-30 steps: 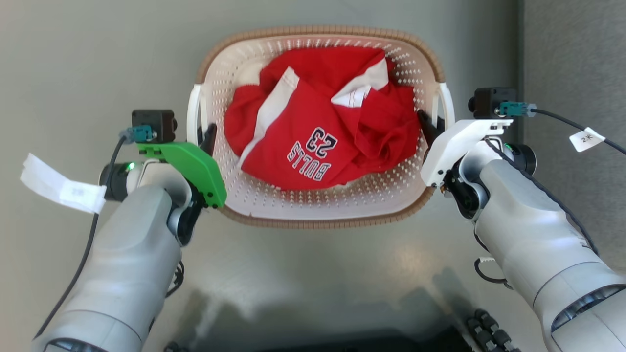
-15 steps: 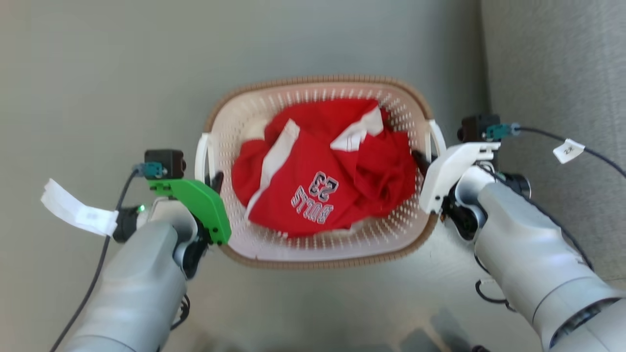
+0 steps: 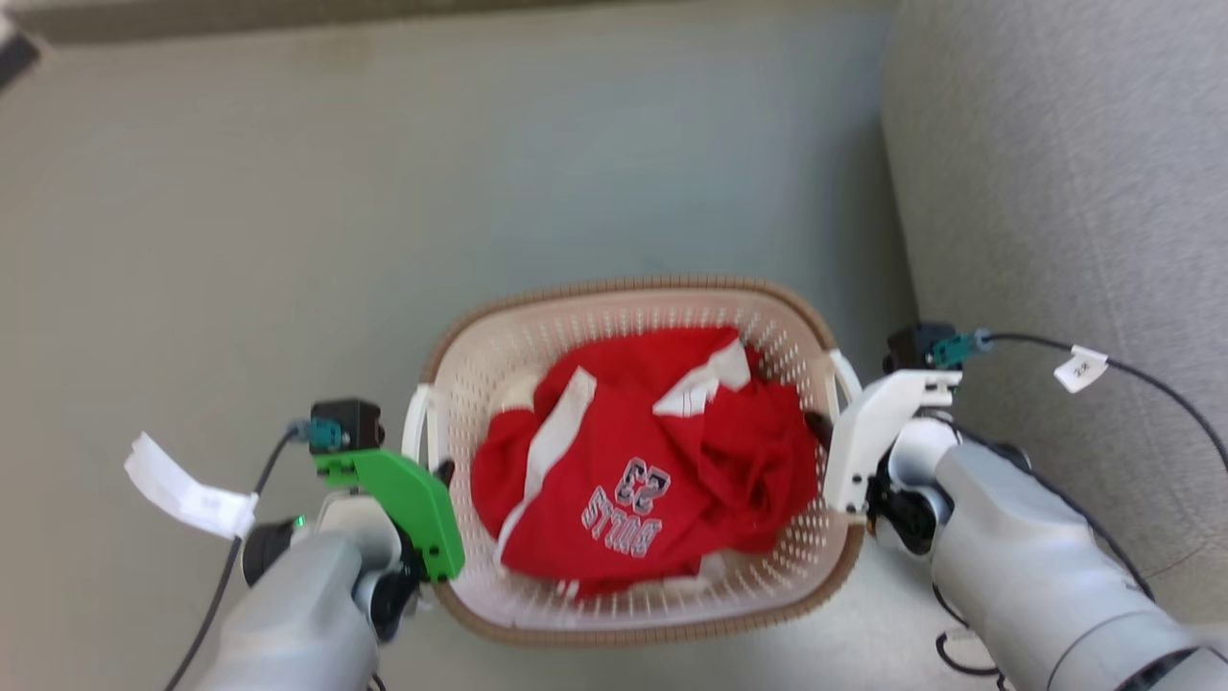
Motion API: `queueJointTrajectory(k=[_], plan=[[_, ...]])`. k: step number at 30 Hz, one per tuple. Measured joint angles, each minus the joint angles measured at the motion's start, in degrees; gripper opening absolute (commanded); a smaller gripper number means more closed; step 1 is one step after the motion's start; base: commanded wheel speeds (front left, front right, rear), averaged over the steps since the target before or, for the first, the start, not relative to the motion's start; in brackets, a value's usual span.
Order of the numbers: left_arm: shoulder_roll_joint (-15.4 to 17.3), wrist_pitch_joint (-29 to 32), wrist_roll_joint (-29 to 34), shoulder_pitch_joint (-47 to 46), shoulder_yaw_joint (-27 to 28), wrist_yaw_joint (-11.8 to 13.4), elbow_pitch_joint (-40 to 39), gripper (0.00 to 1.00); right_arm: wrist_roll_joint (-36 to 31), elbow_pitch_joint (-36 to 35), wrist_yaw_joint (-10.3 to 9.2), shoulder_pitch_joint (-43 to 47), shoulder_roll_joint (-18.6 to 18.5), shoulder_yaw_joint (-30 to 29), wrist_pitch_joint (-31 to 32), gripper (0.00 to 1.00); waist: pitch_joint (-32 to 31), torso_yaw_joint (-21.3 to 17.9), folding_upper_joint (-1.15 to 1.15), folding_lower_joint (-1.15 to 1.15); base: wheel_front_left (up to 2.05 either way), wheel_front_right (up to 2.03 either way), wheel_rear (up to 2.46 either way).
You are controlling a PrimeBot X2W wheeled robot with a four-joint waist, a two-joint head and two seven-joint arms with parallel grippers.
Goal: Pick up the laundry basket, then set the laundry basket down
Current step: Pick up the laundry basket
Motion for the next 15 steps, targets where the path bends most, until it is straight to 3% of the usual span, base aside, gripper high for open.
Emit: queueJointTrajectory(k=[15], plan=[[-0.5, 3.0, -3.3, 4.8, -1.0, 0.0, 1.1, 0.0, 3.1, 0.0, -0.01, 3.8, -0.1, 2.7, 5.0, 0.0, -11.5, -1.5, 0.0, 0.0, 0.0, 0.0, 0.0]])
